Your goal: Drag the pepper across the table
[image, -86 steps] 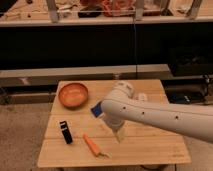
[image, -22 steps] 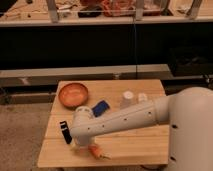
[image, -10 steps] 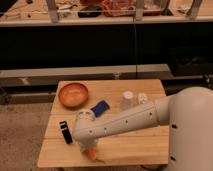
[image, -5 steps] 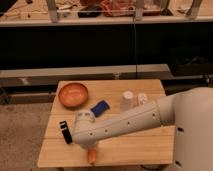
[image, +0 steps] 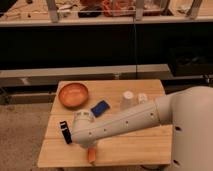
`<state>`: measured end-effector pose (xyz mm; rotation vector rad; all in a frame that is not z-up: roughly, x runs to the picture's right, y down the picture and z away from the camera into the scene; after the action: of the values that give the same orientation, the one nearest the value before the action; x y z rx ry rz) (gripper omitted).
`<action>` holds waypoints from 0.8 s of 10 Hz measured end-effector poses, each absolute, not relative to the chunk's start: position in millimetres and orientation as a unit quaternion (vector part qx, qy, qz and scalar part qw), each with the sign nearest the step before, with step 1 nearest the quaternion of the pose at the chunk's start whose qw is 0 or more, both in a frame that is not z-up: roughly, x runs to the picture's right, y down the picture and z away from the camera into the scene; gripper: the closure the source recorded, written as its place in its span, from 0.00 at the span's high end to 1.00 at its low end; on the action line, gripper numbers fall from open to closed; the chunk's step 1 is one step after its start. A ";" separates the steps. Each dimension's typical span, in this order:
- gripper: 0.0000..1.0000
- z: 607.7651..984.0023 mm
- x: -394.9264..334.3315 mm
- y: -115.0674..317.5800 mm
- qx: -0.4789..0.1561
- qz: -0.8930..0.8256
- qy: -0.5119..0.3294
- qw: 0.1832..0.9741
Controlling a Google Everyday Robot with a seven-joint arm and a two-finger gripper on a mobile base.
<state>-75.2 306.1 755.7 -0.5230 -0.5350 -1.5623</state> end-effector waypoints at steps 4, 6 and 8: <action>0.30 763.2 -46.2 301.9 -0.230 -0.670 -0.245 0.662; 0.30 766.8 -28.5 298.8 -0.231 -0.660 -0.245 0.672; 0.30 769.0 -6.2 295.5 -0.234 -0.650 -0.242 0.681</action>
<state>-6.2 295.5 769.0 -0.5261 -0.5437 -1.4577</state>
